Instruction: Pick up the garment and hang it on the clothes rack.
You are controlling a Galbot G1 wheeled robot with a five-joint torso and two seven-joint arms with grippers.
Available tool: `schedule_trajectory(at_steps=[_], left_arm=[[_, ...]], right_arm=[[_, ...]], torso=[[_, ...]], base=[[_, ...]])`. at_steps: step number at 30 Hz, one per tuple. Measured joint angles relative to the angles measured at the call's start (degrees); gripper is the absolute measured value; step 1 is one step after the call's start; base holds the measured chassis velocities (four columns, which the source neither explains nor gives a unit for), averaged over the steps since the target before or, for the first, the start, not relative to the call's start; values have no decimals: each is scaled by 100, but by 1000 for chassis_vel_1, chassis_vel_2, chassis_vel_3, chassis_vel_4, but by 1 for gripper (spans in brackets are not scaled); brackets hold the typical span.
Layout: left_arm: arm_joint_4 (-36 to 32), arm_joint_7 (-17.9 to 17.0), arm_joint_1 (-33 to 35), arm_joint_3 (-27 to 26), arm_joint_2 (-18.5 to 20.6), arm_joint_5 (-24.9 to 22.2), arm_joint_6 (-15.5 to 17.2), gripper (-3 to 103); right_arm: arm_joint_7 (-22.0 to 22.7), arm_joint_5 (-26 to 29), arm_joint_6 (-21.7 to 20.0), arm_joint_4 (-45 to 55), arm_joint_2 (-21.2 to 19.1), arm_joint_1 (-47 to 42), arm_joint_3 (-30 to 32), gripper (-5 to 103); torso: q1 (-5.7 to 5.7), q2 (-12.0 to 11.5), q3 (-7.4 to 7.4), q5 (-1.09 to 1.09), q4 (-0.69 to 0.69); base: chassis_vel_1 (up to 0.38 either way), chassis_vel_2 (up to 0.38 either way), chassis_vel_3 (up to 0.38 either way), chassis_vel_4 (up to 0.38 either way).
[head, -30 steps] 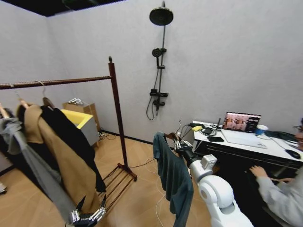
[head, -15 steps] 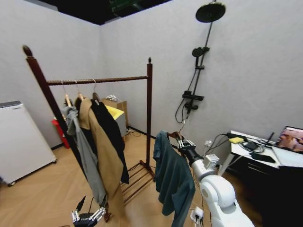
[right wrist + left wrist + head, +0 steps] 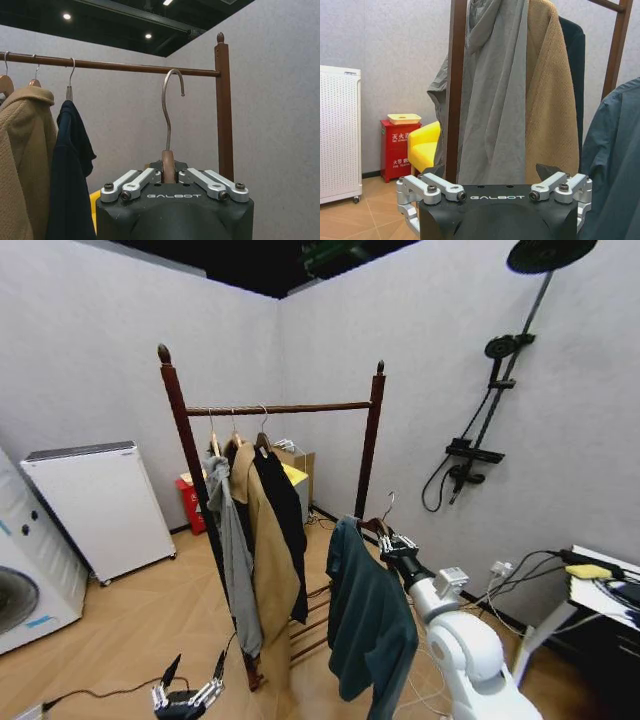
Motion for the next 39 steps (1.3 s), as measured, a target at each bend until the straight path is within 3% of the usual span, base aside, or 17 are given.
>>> schedule_trajectory(at_steps=[12,29,39], left_arm=[[0,0,0,-1,0,0,0,100],[0,0,0,0,0,0,0,100],[0,0,0,-1,0,0,0,100]], right_arm=[[-122,-9,22,-266,-29,278,-181,10],[-156,186,28,-358,-159,387,-143,10],[-132,656,26,-765,-512,1369,-219,10]], torso=[[-1,1,0,0,2],[0,-1,0,1,2],[-2,1,0,1,1]], base=[[-15,20,13,-21],[-105,159,161,-107],[5,38,25,1]])
